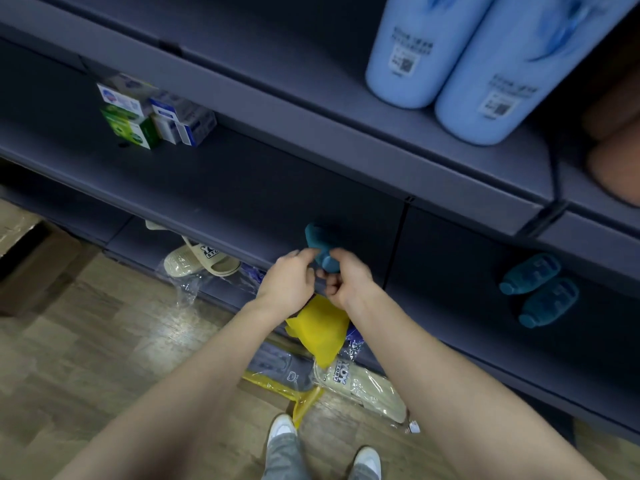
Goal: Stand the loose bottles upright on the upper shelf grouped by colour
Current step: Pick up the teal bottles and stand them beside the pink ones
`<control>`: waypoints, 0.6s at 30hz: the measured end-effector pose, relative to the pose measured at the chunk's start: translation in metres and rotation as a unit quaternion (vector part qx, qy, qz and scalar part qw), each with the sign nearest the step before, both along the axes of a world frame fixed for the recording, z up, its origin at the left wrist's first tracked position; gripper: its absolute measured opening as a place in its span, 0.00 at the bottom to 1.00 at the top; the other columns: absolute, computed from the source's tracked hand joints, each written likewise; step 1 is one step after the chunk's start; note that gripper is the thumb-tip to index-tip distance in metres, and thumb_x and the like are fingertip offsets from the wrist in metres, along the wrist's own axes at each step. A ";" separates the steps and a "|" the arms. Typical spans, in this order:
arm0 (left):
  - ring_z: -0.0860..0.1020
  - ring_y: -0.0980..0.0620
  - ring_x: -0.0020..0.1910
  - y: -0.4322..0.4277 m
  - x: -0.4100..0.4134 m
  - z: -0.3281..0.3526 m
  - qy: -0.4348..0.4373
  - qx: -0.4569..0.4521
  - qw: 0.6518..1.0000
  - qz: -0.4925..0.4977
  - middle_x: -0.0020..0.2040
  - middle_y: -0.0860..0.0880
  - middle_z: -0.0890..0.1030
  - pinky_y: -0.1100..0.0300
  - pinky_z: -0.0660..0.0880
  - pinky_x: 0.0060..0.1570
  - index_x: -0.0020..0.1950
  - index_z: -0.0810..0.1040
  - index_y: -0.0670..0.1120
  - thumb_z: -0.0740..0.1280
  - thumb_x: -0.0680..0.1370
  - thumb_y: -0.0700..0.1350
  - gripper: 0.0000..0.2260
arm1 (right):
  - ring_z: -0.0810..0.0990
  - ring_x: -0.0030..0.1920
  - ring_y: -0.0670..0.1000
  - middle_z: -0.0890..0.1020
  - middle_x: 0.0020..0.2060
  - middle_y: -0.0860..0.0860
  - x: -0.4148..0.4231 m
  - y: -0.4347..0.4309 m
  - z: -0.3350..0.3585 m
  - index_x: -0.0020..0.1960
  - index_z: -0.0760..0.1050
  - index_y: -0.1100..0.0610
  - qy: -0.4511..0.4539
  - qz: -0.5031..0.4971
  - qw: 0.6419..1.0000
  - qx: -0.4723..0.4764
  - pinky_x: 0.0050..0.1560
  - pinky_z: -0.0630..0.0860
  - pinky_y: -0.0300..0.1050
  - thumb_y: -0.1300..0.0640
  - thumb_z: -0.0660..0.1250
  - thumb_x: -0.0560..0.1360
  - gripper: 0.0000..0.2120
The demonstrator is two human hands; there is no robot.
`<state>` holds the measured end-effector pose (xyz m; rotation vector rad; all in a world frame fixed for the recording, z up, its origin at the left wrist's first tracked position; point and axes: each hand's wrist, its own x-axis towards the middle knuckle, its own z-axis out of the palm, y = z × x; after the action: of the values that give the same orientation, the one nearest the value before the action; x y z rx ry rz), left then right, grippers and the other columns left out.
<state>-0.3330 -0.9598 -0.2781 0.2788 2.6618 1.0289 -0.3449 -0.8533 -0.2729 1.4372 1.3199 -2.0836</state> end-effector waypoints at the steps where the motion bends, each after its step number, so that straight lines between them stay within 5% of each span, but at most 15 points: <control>1: 0.73 0.42 0.62 -0.002 0.001 0.004 0.006 -0.039 0.999 -0.024 0.67 0.43 0.72 0.50 0.73 0.58 0.72 0.67 0.47 0.57 0.77 0.36 0.22 | 0.66 0.13 0.44 0.76 0.34 0.59 0.004 0.000 0.005 0.59 0.73 0.62 -0.003 0.016 1.000 -0.002 0.17 0.57 0.29 0.58 0.64 0.76 0.13; 7: 0.62 0.45 0.71 -0.015 0.008 0.027 0.066 -0.198 0.972 -0.105 0.75 0.48 0.59 0.52 0.65 0.67 0.77 0.54 0.51 0.60 0.78 0.41 0.28 | 0.64 0.13 0.44 0.74 0.31 0.56 0.024 0.005 0.039 0.56 0.72 0.59 -0.005 0.094 0.996 -0.006 0.19 0.55 0.30 0.55 0.63 0.76 0.11; 11: 0.59 0.47 0.73 -0.021 0.017 0.040 0.107 -0.227 0.958 -0.138 0.75 0.48 0.58 0.55 0.61 0.68 0.77 0.52 0.49 0.63 0.77 0.42 0.31 | 0.60 0.16 0.44 0.72 0.27 0.55 0.038 0.009 0.063 0.52 0.71 0.58 0.001 0.143 0.990 -0.002 0.19 0.54 0.30 0.54 0.63 0.74 0.09; 15: 0.67 0.46 0.70 -0.024 0.021 0.056 0.173 -0.203 0.952 -0.153 0.70 0.46 0.69 0.54 0.65 0.67 0.73 0.64 0.45 0.71 0.71 0.40 0.32 | 0.58 0.16 0.44 0.70 0.25 0.53 0.053 0.015 0.086 0.50 0.71 0.58 0.018 0.175 0.984 0.003 0.19 0.54 0.32 0.54 0.62 0.73 0.09; 18: 0.83 0.46 0.47 -0.025 0.021 0.069 0.272 -0.185 0.926 -0.185 0.49 0.46 0.84 0.54 0.79 0.44 0.56 0.80 0.42 0.81 0.50 0.39 0.34 | 0.58 0.17 0.44 0.70 0.23 0.52 0.063 0.023 0.103 0.45 0.71 0.58 0.027 0.191 0.981 0.012 0.20 0.55 0.33 0.53 0.61 0.72 0.08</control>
<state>-0.3118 -0.9843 -0.2091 1.0660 3.0211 0.3454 -0.2820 -0.8308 -0.1695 1.0397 1.5066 -1.8675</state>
